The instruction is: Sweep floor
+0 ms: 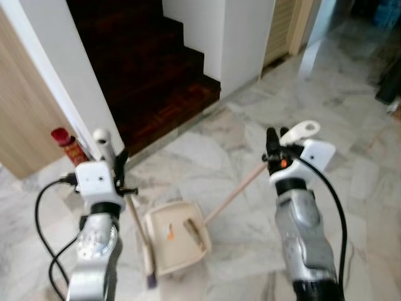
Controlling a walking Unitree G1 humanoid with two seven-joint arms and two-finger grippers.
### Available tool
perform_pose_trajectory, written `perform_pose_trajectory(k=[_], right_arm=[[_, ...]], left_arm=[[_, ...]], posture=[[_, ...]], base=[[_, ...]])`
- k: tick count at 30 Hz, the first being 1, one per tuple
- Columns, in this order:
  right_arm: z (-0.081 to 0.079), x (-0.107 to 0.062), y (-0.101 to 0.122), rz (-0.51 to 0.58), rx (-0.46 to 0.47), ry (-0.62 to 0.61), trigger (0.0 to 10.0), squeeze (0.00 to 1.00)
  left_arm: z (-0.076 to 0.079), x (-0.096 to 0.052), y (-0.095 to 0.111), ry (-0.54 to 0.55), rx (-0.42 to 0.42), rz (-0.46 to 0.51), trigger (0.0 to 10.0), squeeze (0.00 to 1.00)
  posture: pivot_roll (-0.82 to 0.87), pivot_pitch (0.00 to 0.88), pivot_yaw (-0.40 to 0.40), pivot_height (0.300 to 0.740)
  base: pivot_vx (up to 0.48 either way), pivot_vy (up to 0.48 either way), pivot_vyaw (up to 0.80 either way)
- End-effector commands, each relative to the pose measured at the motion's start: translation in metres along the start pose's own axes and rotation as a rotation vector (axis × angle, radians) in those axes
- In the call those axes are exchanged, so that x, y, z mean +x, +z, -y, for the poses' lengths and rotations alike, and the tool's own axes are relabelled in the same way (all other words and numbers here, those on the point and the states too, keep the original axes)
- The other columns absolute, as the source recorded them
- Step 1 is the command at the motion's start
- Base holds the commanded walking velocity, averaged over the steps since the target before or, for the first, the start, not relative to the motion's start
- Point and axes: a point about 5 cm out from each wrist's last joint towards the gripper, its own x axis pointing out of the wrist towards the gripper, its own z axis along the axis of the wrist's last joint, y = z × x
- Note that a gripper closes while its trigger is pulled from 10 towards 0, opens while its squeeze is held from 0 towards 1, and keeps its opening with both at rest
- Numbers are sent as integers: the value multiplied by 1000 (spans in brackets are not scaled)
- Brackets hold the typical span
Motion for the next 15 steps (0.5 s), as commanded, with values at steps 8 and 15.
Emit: perform_pose_trajectory(k=[8,15], right_arm=[[-7,3,13,56,-3,35,10000,0],[-10,3,13,57,4,45,10000,0]], left_arm=[[2,0,11,-12,2,52,10000,0],[3,0,11,-21,4,53,10000,0]], posture=[[-57,59,36,740],[-56,50,39,740]], base=[[0,284,473],[0,293,562]])
